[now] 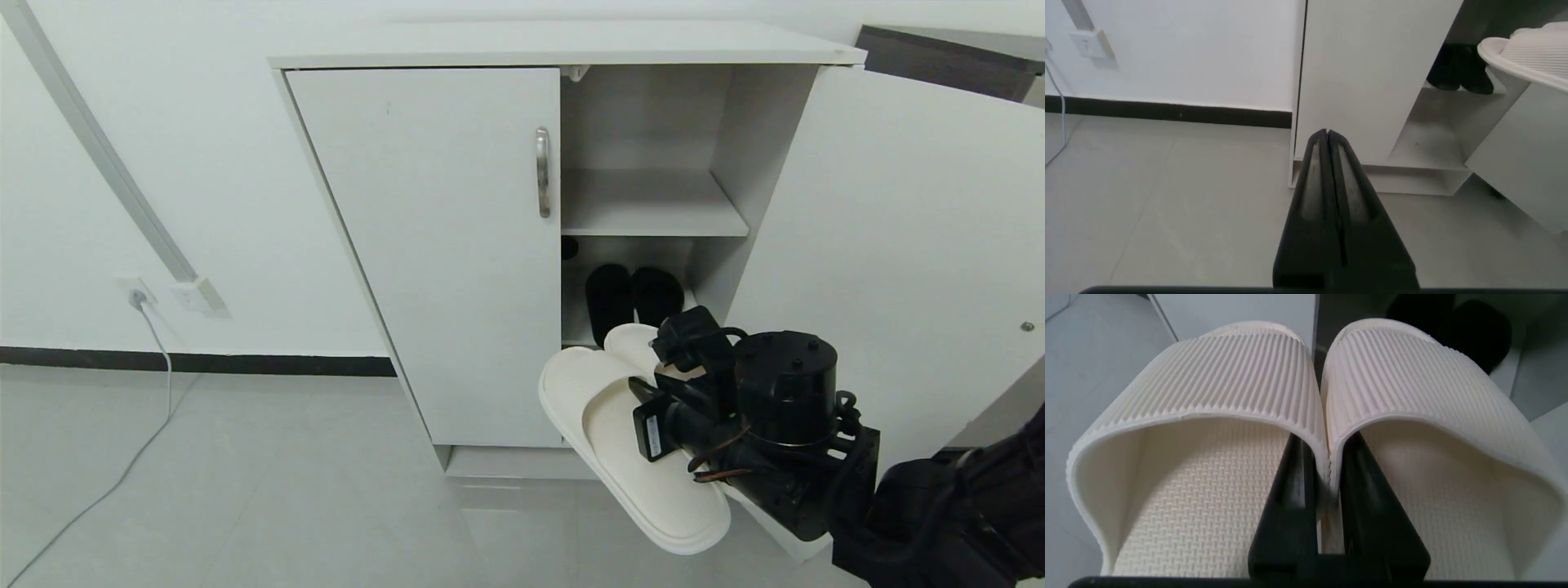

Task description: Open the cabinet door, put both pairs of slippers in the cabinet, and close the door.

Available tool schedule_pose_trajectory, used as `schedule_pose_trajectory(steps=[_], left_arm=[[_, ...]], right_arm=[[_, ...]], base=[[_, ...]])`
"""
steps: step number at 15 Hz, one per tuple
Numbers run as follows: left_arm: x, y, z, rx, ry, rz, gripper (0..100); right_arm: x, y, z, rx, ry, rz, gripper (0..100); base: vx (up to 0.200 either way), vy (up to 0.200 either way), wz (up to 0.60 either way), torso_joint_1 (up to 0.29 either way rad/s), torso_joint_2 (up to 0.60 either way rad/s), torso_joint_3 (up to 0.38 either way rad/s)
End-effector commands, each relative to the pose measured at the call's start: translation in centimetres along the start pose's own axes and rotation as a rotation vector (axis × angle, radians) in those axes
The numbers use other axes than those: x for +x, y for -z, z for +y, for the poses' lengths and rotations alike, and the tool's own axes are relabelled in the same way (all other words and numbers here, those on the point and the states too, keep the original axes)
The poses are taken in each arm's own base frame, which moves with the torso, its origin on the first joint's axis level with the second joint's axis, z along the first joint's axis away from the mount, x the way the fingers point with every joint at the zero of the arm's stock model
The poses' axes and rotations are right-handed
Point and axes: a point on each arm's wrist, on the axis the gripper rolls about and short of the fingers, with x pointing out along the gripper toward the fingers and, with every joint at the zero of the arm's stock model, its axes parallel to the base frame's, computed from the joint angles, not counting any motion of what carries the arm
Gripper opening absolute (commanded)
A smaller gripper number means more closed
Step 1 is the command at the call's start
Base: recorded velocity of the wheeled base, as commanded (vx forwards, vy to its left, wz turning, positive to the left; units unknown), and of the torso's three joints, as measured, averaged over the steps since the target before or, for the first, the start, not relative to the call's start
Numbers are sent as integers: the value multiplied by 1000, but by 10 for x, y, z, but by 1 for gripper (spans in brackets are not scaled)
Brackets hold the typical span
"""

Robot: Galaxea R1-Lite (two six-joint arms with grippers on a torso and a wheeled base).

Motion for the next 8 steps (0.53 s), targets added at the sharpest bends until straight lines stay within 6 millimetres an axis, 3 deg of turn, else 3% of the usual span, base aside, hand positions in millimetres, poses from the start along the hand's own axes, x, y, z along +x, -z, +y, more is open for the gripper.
schedule_pose_trajectory(steps=[1, 4, 8], left_arm=[[0, 0, 0, -2, -1, 2, 0], [0, 0, 0, 0, -1, 2, 0], [0, 0, 0, -2, -1, 2, 0]], right_arm=[[0, 3, 1, -6, -3, 5, 0], [-1, 3, 0, -5, -3, 2, 0], [2, 5, 1, -5, -2, 10, 0]], base=[[0, 0, 0, -22, 437, 422], [0, 0, 0, 1, 168, 163], [0, 0, 0, 0, 0, 0]])
